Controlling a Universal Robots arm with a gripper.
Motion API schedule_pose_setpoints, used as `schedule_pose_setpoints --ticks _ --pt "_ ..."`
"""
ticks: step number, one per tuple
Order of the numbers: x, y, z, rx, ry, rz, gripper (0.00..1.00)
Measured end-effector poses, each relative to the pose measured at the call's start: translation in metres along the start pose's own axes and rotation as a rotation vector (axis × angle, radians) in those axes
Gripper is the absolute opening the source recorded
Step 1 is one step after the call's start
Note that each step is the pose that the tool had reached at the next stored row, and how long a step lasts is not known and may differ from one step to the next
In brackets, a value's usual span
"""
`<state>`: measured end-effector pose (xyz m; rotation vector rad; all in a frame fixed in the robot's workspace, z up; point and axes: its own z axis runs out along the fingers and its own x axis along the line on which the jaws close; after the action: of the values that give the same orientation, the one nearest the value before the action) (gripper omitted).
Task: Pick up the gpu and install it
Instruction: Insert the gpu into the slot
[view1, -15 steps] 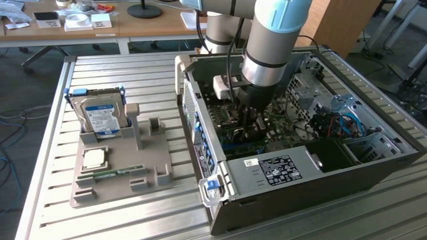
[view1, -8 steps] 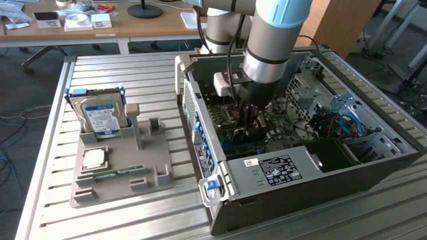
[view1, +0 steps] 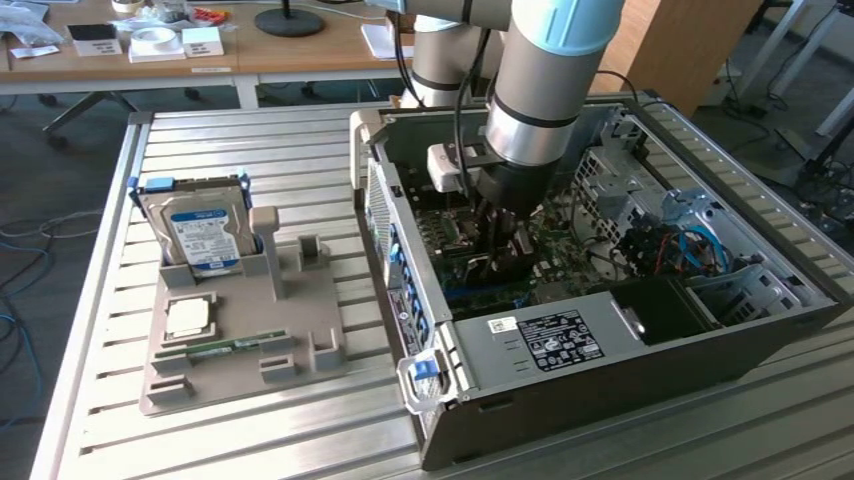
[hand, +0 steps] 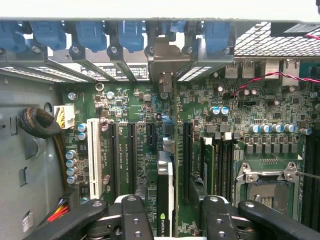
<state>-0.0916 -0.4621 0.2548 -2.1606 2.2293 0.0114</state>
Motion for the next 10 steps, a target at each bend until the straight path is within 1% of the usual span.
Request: schedule_pose_setpoints --ticks 4,7,10 --pt "0.0 0.0 0.0 0.0 0.0 0.0 0.45" --pt "0.0001 0.0 -0.0001 -0.0001 0.0005 0.0 0.27" --pt "0.0 0.0 -0.0001 -0.0001 0.0001 0.0 0.26"
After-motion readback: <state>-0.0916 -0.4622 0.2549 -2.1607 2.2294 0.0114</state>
